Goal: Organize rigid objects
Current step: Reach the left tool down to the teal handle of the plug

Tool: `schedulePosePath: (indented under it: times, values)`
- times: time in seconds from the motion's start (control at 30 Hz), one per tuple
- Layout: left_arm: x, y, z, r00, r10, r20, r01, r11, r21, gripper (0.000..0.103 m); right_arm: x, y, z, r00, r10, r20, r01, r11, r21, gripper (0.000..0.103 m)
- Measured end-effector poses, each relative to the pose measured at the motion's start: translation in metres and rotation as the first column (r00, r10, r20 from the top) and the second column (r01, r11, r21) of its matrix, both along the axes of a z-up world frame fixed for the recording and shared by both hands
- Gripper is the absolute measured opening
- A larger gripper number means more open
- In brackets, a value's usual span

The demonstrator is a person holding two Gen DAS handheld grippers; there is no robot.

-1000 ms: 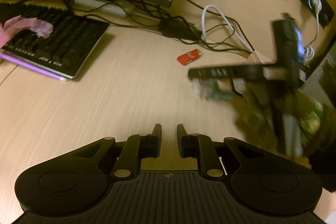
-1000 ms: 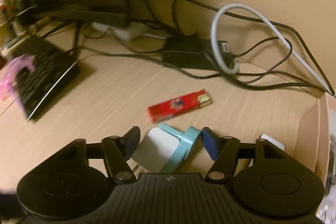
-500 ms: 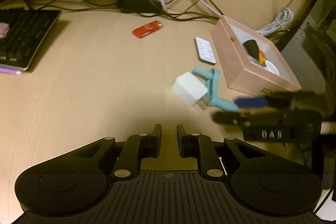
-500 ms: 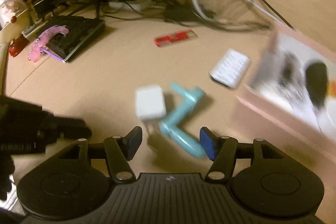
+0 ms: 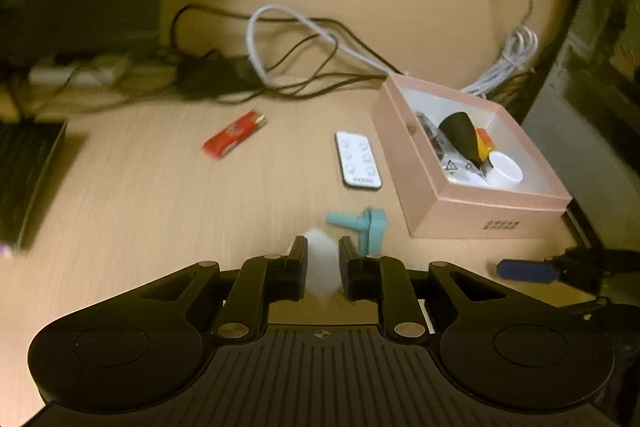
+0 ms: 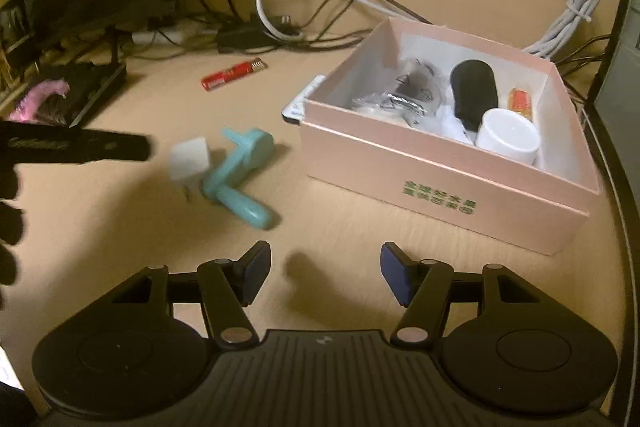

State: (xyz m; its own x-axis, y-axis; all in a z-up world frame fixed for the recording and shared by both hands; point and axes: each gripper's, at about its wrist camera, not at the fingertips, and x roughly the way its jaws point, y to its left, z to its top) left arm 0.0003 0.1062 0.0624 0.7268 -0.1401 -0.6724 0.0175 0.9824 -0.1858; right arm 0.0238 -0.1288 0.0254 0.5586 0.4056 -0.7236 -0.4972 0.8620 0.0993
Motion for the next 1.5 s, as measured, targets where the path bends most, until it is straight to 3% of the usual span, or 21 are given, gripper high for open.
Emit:
schedulePosePath:
  times: [0.17, 0.27, 0.37, 0.43, 0.53, 0.67, 0.8, 0.87, 1.0, 1.17, 1.2, 1.23, 1.33, 1.4, 1.5]
  values:
    - [0.004, 0.007, -0.001, 0.999, 0.028, -0.017, -0.028, 0.999, -0.017, 0.02, 0.001, 0.036, 0.009, 0.992, 0.101, 0.07, -0.102, 0.995, 0.012, 0.061]
    - [-0.001, 0.013, -0.005, 0.999, 0.04, -0.036, -0.041, 0.999, -0.032, 0.021, 0.005, 0.062, 0.005, 0.98, 0.166, 0.109, -0.163, 0.986, -0.037, 0.051]
    - [-0.007, 0.016, -0.007, 0.998, 0.042, -0.051, -0.044, 0.998, -0.046, 0.021, 0.012, 0.076, -0.002, 0.974, 0.208, 0.09, -0.202, 0.977, -0.074, 0.044]
    - [-0.012, 0.019, -0.008, 0.997, 0.046, -0.063, -0.049, 0.998, -0.047, 0.021, 0.013, 0.076, -0.004, 0.969, 0.234, 0.072, -0.228, 0.97, -0.085, 0.023]
    - [-0.018, 0.022, -0.013, 0.995, 0.044, -0.093, -0.049, 0.998, -0.049, 0.021, 0.004, 0.07, 0.002, 0.958, 0.282, 0.059, -0.277, 0.957, -0.088, 0.013]
    - [-0.021, 0.018, -0.022, 0.99, 0.017, -0.142, -0.021, 0.999, -0.028, 0.021, -0.012, 0.05, 0.007, 0.953, 0.3, 0.047, -0.294, 0.951, -0.097, 0.008]
    - [-0.022, 0.006, -0.026, 0.988, -0.031, -0.15, 0.037, 0.999, 0.037, 0.021, -0.021, 0.021, 0.007, 0.968, 0.234, 0.086, -0.217, 0.961, -0.169, 0.008]
    - [-0.022, -0.001, -0.028, 0.986, -0.048, -0.162, 0.06, 0.996, 0.065, 0.021, -0.021, 0.006, 0.005, 0.982, 0.161, 0.1, -0.137, 0.968, -0.212, 0.01]
    - [-0.019, -0.014, -0.029, 0.98, -0.091, -0.177, 0.116, 0.983, 0.14, 0.021, -0.022, -0.022, 0.003, 0.997, 0.027, 0.066, -0.015, 0.984, -0.18, 0.042]
    - [-0.016, -0.024, -0.028, 0.976, -0.111, -0.185, 0.14, 0.978, 0.154, 0.022, -0.032, -0.048, -0.006, 0.996, -0.076, 0.038, 0.08, 0.988, -0.132, 0.048]
    - [-0.015, -0.027, -0.028, 0.975, -0.118, -0.186, 0.147, 0.977, 0.152, 0.024, -0.034, -0.053, -0.008, 0.995, -0.094, 0.034, 0.097, 0.987, -0.125, 0.054]
    - [-0.014, -0.028, -0.028, 0.974, -0.125, -0.188, 0.153, 0.978, 0.143, 0.027, -0.035, -0.057, -0.009, 0.993, -0.116, 0.039, 0.119, 0.987, -0.112, 0.059]
    - [-0.008, -0.032, -0.027, 0.971, -0.134, -0.198, 0.156, 0.983, 0.098, 0.039, -0.038, -0.066, -0.012, 0.987, -0.16, 0.03, 0.162, 0.984, -0.075, 0.061]
    - [-0.005, -0.04, -0.027, 0.967, -0.152, -0.203, 0.177, 0.978, 0.112, 0.045, -0.039, -0.068, -0.015, 0.982, -0.185, 0.029, 0.186, 0.981, -0.056, 0.065]
    - [-0.003, -0.052, -0.028, 0.958, -0.188, -0.216, 0.219, 0.967, 0.133, 0.064, -0.043, -0.069, -0.019, 0.977, -0.205, 0.051, 0.207, 0.977, -0.04, 0.068]
